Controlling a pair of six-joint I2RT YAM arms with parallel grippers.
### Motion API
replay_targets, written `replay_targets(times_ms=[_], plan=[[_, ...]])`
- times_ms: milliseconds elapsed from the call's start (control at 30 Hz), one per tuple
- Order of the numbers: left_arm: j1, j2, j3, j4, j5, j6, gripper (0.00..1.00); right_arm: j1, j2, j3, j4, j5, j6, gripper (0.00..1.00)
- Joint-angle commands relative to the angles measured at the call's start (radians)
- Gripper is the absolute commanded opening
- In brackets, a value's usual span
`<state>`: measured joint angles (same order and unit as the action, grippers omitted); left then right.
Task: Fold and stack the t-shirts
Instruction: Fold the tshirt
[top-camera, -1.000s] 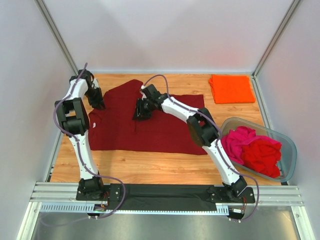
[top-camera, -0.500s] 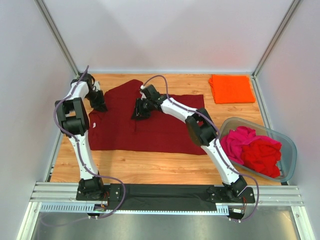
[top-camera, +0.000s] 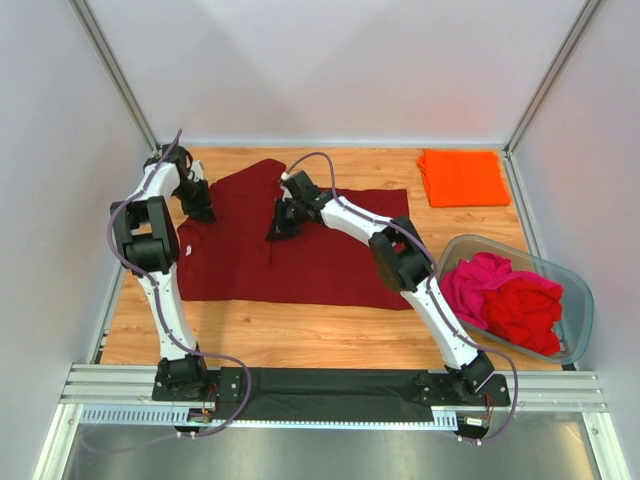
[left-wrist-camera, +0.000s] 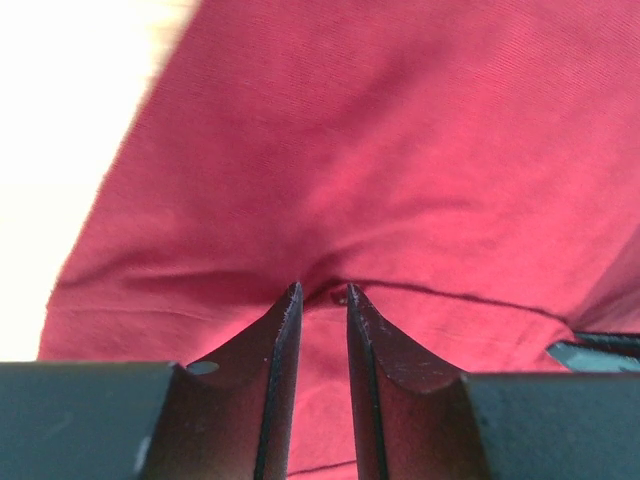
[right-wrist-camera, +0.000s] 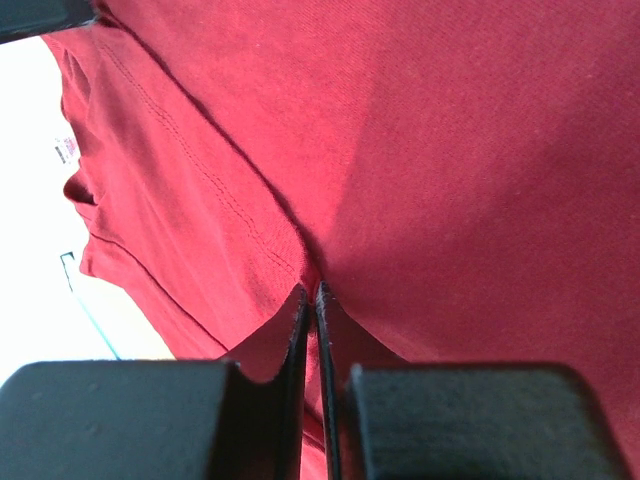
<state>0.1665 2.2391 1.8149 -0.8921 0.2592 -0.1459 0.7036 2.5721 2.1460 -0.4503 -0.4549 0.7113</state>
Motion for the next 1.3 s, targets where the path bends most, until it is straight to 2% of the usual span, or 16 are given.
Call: replay_targets(times_ms=[0, 133, 267, 567, 900, 1267], plan=[[-0.039, -0.101, -0.011, 0.01, -0.02, 0.042, 0.31, 0.005, 0.022, 0.031, 0.015, 0.001, 0.01, 0.06], [-0.061, -0.095, -0.011, 0.001, -0.061, 0.043, 0.3, 0.007, 0.02, 0.026, 0.01, 0.004, 0.01, 0.03], [-0.076, -0.098, -0.026, 0.01, -0.17, 0.039, 0.27, 0.007, 0.019, 0.02, 0.004, 0.007, 0.01, 0.02], [-0.078, -0.113, -0.054, 0.021, -0.248, 0.017, 0.27, 0.007, 0.017, 0.012, 0.004, 0.004, 0.013, 0.02], [-0.076, -0.079, -0.052, 0.018, -0.212, 0.02, 0.29, 0.007, 0.005, -0.015, -0.007, 0.01, 0.001, 0.02], [-0.079, -0.056, -0.065, 0.042, -0.155, 0.031, 0.18, 0.007, 0.007, -0.018, -0.007, 0.013, 0.001, 0.02]])
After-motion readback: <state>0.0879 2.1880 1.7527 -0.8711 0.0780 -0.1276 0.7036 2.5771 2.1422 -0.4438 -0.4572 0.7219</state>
